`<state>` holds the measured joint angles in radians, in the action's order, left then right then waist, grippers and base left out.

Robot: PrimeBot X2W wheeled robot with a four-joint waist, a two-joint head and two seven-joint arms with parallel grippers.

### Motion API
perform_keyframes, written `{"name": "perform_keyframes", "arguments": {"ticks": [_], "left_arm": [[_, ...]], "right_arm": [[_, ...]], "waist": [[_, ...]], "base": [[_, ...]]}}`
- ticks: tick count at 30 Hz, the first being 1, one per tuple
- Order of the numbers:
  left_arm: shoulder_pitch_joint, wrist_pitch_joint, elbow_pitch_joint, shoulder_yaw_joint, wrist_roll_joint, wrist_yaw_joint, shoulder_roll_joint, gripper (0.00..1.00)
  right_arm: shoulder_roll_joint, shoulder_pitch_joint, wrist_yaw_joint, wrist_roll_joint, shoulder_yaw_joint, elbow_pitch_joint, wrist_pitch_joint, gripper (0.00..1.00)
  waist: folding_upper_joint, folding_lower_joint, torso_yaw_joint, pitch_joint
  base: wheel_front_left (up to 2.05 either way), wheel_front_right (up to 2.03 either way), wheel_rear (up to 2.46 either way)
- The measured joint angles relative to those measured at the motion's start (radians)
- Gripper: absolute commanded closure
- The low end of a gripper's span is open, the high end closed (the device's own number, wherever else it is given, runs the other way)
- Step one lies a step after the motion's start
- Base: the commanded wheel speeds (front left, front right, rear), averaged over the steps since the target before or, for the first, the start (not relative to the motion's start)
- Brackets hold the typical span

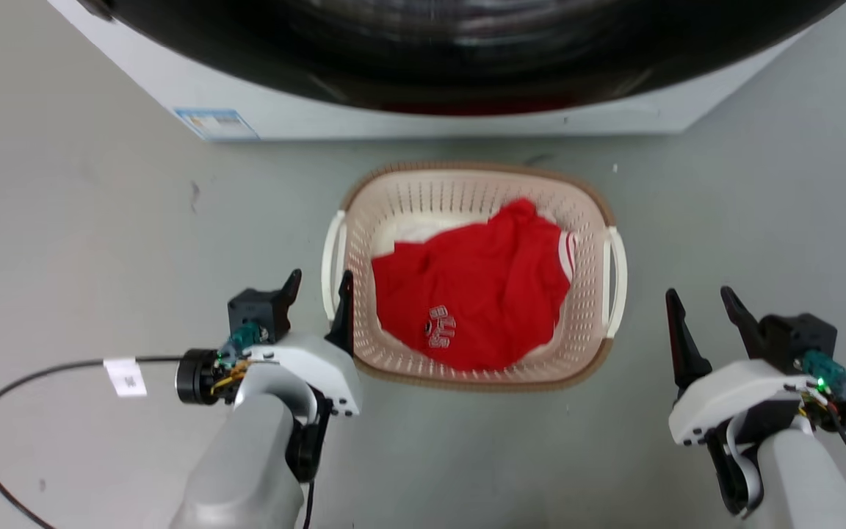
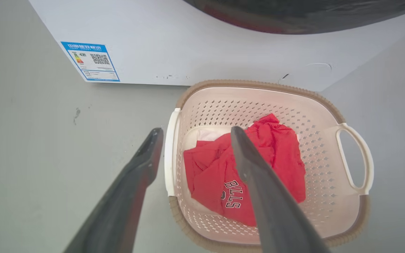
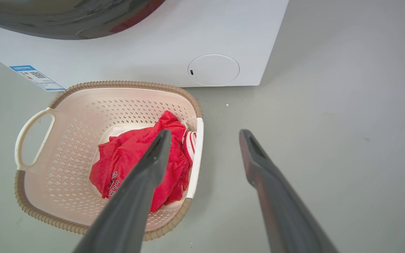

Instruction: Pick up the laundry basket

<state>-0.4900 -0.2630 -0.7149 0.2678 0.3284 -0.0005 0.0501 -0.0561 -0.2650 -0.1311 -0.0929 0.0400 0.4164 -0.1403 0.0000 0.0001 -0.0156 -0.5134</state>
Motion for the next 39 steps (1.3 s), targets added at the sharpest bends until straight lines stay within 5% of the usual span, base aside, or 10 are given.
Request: {"name": "perform_keyframes", "arguments": {"ticks": [17,34,35,36,37,38,39], "left_arm": [[-0.338,0.082,-0.337,-0.013,0.062,-0.103,0.060,0.00],[-0.561,0.277,-0.520,0.039,0.106,-0.128,0.079,0.00],[-0.567,0.289,-0.524,0.041,0.108,-0.128,0.078,0.00],[-0.574,0.303,-0.529,0.044,0.112,-0.128,0.077,0.09],[-0.577,0.314,-0.532,0.047,0.116,-0.128,0.074,0.53],[-0.579,0.317,-0.534,0.051,0.118,-0.128,0.072,1.00],[-0.581,0.329,-0.534,0.054,0.127,-0.128,0.067,1.00]], "right_arm": [[-0.028,-0.339,0.000,-0.112,-0.180,0.408,-0.044,0.00],[-0.035,-0.654,0.000,-0.272,-0.369,0.719,0.033,0.00],[-0.035,-0.663,0.000,-0.282,-0.378,0.724,0.036,0.36],[-0.035,-0.671,0.000,-0.297,-0.388,0.730,0.044,0.74],[-0.036,-0.675,0.000,-0.307,-0.399,0.734,0.045,1.00],[-0.036,-0.678,0.000,-0.317,-0.410,0.736,0.045,1.00],[-0.036,-0.681,0.000,-0.331,-0.421,0.737,0.046,1.00]], "waist": [[0.0000,0.0000,-0.048,-0.260],[0.0000,0.0000,-0.047,-0.354],[0.0000,0.0000,-0.047,-0.357],[0.0000,0.0000,-0.047,-0.361],[0.0000,0.0000,-0.046,-0.363],[0.0000,0.0000,-0.046,-0.365],[0.0000,0.0000,-0.046,-0.366]], "base": [[0.00,0.00,0.00],[0.00,0.00,0.00],[0.00,0.00,0.00],[0.00,0.00,0.00],[0.00,0.00,0.00],[0.00,0.00,0.00],[0.00,0.00,0.00]]}}
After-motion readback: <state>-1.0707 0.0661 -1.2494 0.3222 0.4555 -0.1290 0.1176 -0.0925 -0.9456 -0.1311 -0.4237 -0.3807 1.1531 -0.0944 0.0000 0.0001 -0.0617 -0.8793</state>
